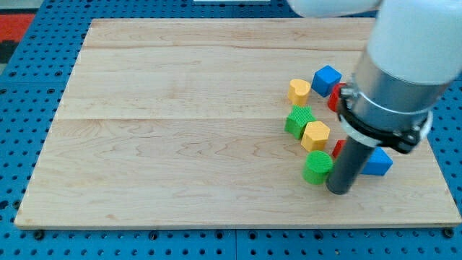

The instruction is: Point at the blue triangle

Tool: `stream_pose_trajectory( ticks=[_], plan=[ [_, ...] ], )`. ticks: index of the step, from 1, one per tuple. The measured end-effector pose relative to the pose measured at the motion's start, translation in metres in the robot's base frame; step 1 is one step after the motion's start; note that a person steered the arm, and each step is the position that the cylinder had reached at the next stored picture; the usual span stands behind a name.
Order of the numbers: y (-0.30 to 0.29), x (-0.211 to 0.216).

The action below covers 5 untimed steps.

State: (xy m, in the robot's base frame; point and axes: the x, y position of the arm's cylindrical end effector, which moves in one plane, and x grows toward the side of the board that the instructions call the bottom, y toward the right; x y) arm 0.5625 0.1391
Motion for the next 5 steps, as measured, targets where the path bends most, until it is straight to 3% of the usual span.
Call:
stream_pose_trajectory(
  ticks=[5],
  plan=[
    [0.025,-0.001]
  ],
)
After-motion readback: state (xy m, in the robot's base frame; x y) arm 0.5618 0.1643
